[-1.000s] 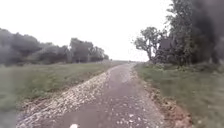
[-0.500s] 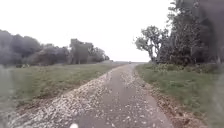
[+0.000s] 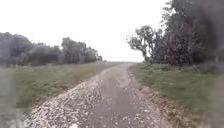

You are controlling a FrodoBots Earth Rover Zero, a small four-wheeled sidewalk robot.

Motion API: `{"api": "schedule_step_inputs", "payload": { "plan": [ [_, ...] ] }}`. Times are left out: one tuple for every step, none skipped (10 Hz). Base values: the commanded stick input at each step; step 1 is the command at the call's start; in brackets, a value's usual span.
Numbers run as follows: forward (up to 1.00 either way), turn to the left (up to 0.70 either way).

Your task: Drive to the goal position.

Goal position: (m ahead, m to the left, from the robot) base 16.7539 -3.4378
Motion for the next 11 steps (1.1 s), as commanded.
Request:
{"api": "schedule_step_inputs", "payload": {
  "plan": [
    [0.70, 0.00],
    [0.70, 0.00],
    [0.70, 0.00],
    [0.70, 0.00],
    [0.70, 0.00],
    [0.70, 0.00],
    [0.70, 0.00],
    [0.70, 0.00],
    [0.70, 0.00],
    [0.70, 0.00],
    [0.70, 0.00]
  ]
}}
